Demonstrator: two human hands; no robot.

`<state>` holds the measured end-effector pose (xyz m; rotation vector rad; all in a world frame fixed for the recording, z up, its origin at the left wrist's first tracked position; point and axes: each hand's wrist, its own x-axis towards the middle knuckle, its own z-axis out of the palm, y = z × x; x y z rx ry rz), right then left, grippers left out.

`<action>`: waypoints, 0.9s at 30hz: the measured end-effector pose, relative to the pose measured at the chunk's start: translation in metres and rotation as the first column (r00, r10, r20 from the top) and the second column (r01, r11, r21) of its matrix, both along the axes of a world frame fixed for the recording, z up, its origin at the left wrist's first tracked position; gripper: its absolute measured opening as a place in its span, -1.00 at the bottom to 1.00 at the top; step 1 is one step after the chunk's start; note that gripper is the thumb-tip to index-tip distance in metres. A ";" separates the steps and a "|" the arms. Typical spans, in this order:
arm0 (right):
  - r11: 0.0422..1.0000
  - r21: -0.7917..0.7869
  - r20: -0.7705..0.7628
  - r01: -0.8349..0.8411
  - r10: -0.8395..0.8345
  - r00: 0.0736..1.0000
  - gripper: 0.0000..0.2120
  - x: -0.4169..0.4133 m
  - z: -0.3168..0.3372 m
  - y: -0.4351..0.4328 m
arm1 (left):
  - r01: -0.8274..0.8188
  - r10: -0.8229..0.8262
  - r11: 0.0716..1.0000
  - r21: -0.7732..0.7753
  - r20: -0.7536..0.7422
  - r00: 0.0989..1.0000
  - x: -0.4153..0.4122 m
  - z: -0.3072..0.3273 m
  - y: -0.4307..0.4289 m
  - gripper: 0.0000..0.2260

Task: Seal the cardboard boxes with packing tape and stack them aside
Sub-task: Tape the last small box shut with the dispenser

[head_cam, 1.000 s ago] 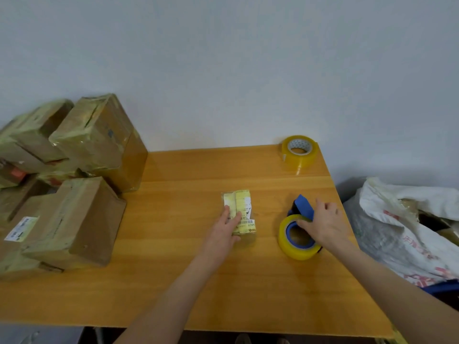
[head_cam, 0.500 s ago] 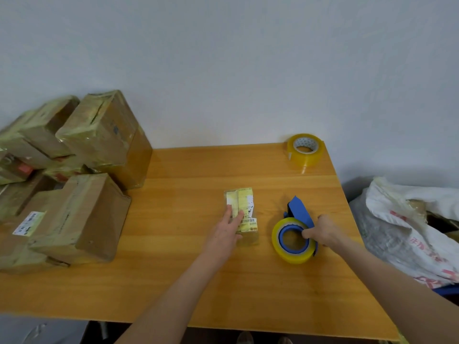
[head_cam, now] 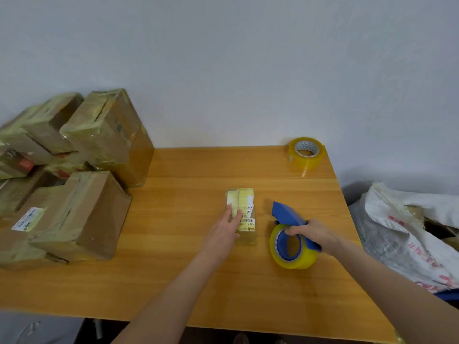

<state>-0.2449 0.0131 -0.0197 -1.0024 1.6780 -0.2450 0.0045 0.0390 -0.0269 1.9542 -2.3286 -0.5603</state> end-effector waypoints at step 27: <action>0.777 -0.442 -0.066 -0.449 0.471 0.879 -0.34 -0.013 0.102 0.023 | -0.194 0.555 0.832 0.520 -0.776 0.300 -0.014 0.074 -0.004 -0.86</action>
